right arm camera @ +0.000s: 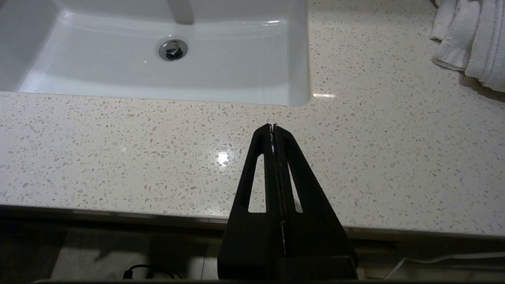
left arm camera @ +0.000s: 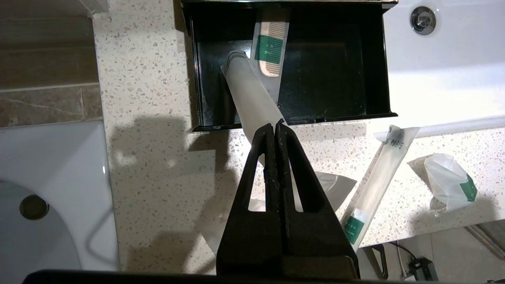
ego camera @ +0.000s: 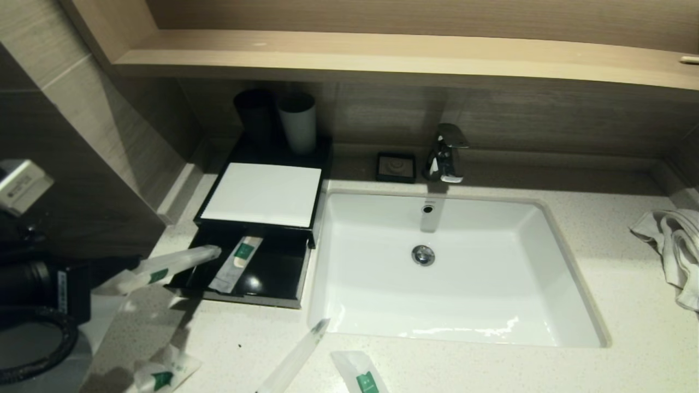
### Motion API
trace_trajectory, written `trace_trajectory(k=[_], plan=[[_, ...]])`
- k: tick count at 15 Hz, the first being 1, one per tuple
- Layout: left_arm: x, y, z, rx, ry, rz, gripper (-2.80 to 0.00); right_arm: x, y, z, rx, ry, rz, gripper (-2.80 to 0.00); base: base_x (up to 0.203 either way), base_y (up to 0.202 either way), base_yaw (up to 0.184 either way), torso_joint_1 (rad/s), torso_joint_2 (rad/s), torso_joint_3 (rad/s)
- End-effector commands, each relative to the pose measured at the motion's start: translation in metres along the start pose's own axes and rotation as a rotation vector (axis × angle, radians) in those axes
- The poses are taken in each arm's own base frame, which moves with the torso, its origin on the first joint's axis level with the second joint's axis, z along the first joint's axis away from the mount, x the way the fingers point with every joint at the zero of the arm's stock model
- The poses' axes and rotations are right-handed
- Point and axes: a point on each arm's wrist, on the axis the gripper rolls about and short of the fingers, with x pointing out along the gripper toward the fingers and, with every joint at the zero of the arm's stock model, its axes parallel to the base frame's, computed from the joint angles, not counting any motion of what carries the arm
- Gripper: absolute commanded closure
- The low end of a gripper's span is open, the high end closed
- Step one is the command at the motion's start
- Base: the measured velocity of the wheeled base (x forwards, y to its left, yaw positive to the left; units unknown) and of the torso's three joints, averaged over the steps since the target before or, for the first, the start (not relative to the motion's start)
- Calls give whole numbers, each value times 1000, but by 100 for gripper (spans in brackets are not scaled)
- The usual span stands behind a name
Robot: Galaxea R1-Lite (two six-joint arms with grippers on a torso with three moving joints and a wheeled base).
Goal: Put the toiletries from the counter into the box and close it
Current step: Place the bathroom toiletry into the drawer
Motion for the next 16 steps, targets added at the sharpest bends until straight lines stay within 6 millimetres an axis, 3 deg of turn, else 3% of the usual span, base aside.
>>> trace_trajectory(k=[1,16], plan=[[14,3,-1,-10,49,-4,0,0,0,0,-1,0,0,0,0,0,0,0,0,0],[60,8,-3,-13,132,-45,0,0,0,0,-1,0,0,0,0,0,0,0,0,0]])
